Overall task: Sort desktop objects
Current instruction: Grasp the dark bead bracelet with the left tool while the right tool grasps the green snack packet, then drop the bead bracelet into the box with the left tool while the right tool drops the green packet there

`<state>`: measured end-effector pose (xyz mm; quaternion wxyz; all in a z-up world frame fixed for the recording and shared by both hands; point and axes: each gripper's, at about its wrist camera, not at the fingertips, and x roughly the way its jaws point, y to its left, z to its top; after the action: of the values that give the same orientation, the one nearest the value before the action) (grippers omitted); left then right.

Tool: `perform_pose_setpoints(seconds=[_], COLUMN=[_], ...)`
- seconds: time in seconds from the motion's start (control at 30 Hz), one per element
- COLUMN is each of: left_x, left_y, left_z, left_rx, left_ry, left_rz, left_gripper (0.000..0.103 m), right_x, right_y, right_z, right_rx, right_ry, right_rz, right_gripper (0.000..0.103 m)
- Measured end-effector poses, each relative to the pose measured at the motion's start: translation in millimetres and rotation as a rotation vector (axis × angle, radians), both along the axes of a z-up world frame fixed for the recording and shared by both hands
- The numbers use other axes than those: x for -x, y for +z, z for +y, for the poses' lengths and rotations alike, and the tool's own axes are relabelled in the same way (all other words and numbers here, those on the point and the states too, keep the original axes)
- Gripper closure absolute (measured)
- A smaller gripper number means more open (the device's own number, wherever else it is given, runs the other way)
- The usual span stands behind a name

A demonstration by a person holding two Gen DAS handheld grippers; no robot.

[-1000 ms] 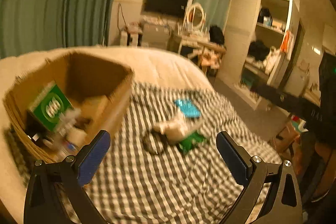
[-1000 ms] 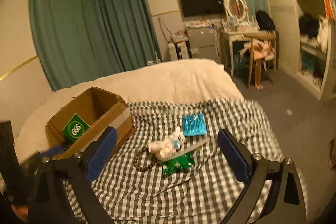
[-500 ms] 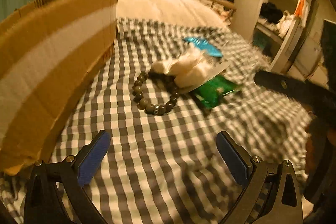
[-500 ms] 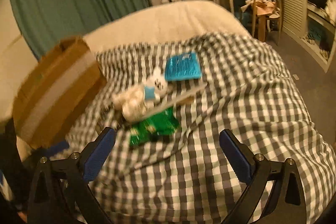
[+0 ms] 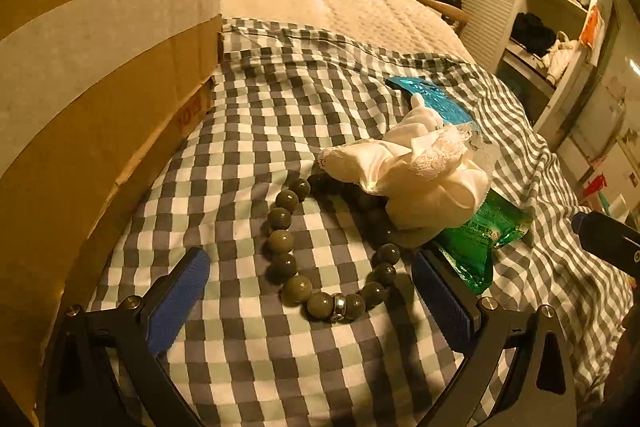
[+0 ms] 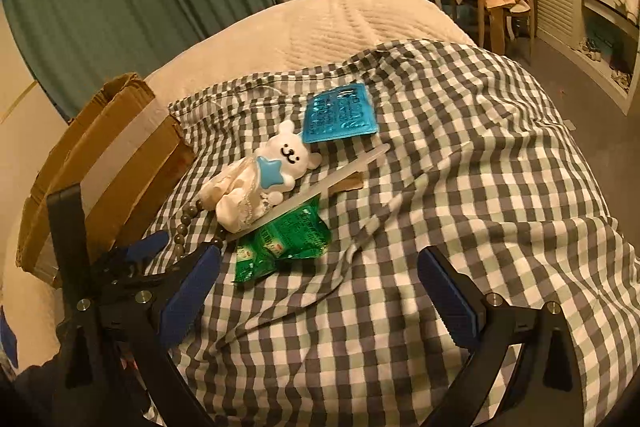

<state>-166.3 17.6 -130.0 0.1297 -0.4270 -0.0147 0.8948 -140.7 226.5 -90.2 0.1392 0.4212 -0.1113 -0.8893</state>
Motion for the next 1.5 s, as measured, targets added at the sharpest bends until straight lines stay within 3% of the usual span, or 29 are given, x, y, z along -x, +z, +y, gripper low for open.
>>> perform_pose_setpoints(seconds=[0.03, 0.07, 0.23, 0.37, 0.53, 0.67, 0.83, 0.9, 1.0, 1.2, 1.3, 1.5], left_x=[-1, -2, -11, -17, -27, -28, -28, -26, -28, -45, -59, -91], left_y=[2, 3, 8, 14, 27, 32, 33, 33, 36, 54, 66, 96], left_z=[-1, -1, -8, -14, -9, -5, -2, -1, -2, -6, -7, -13], left_rx=[-0.003, -0.003, -0.023, -0.061, -0.039, -0.056, -0.046, -0.040, -0.036, -0.076, -0.115, -0.139], left_ry=[-0.010, -0.027, -0.040, 0.001, -0.009, -0.004, 0.000, 0.005, 0.016, 0.045, 0.050, 0.052], left_rz=[0.006, 0.007, -0.033, -0.070, -0.034, -0.017, -0.009, -0.012, -0.005, 0.023, 0.043, 0.081], left_gripper=[0.043, 0.069, 0.090, 0.091, 0.091, 0.091, 0.091, 0.091, 0.091, 0.091, 0.091, 0.091], right_x=[0, -1, -3, 11, 35, 46, 50, 48, 43, 15, -3, -46], right_y=[0, 1, 1, -9, -29, -45, -46, -46, -40, -24, -7, 39], right_z=[-2, -5, -19, -28, -48, -53, -58, -61, -60, -45, -36, -22], right_rx=[-0.004, -0.014, -0.069, -0.087, -0.177, -0.171, -0.178, -0.194, -0.183, -0.191, -0.227, -0.198], right_ry=[0.007, 0.013, 0.053, 0.091, 0.151, 0.148, 0.189, 0.204, 0.220, 0.196, 0.158, 0.104], right_rz=[0.001, 0.004, 0.031, 0.020, -0.003, -0.034, -0.032, -0.027, -0.025, -0.042, -0.005, 0.075], right_gripper=[0.004, 0.004, 0.004, 0.004, 0.004, 0.004, 0.052, 0.053, 0.061, 0.064, 0.064, 0.065])
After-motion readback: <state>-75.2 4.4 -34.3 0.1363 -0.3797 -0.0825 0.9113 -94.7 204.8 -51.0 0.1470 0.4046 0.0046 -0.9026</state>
